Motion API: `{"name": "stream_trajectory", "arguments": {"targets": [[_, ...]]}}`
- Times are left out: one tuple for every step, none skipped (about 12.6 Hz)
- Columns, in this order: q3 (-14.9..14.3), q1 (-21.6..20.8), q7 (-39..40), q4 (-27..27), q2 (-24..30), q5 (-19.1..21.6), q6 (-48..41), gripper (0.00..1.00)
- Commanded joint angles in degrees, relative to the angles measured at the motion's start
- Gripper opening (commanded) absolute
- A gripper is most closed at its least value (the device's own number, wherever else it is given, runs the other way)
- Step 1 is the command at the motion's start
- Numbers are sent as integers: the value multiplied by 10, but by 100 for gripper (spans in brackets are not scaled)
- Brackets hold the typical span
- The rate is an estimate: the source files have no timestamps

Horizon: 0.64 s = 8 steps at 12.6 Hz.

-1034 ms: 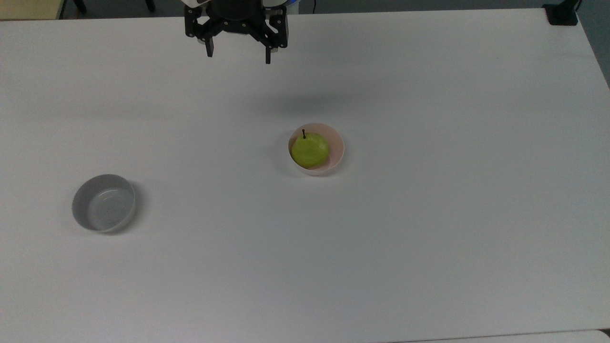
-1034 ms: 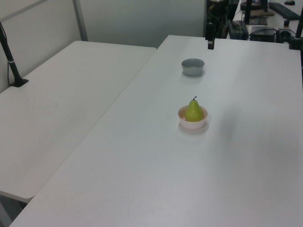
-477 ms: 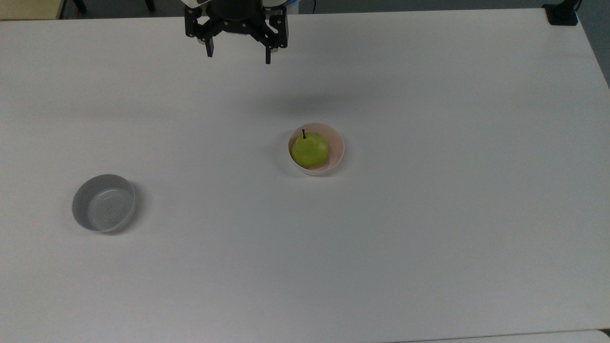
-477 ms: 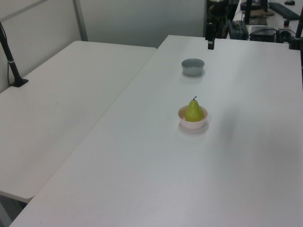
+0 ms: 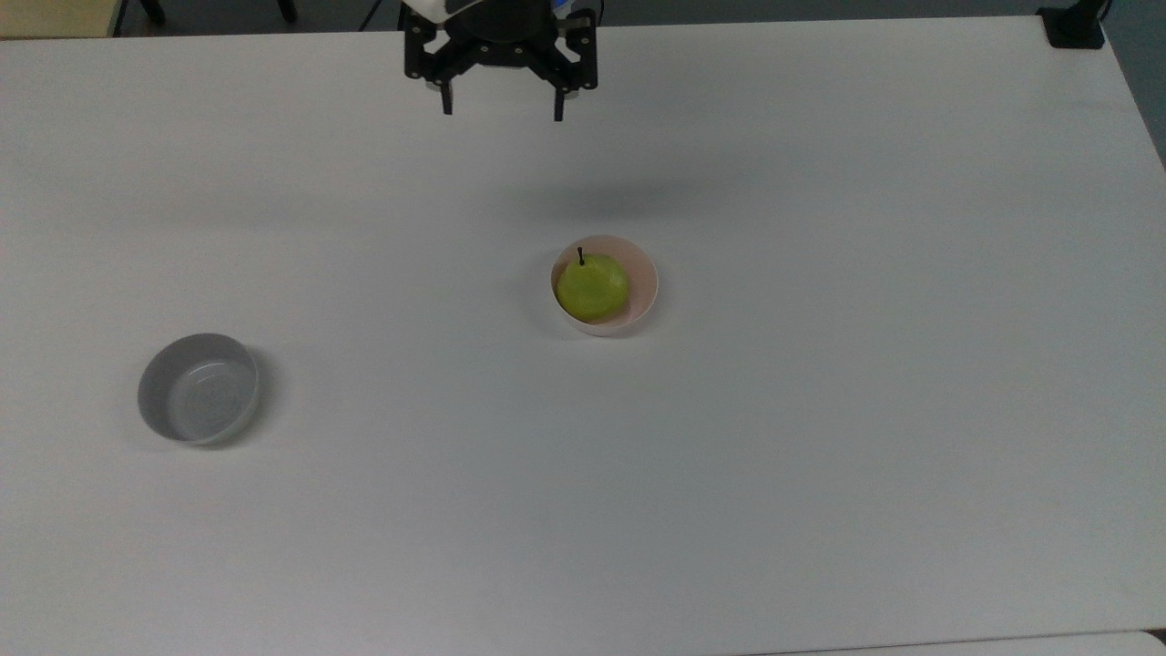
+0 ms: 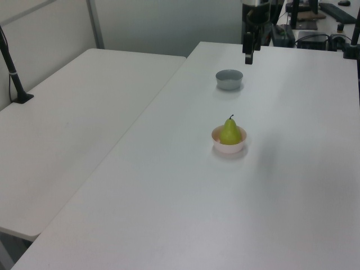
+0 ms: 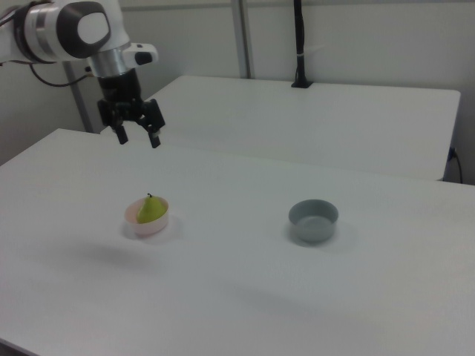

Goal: Pick up a pear from the bowl
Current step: 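Move the open gripper over the green pear in the pink bowl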

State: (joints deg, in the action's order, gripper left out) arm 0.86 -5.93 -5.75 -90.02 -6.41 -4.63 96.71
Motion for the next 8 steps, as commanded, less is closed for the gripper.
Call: {"name": "stream_trajectory", "arguments": {"targets": [[4,-40,7,-7,-16,-1,7,100],[22,-37,7,-12,-25,-1,30,100],[29,-36,7,-21,-28,-2,42,100],[30,-36,21,-24,-36,-6,52,100],[30,-37,46,-31,-39,-6,55,100],[30,-37,76,-43,-46,-6,66,100],[30,-39,84,-54,-54,-6,86,100],[30,-40,85,-60,-65,-8,105,100]]}}
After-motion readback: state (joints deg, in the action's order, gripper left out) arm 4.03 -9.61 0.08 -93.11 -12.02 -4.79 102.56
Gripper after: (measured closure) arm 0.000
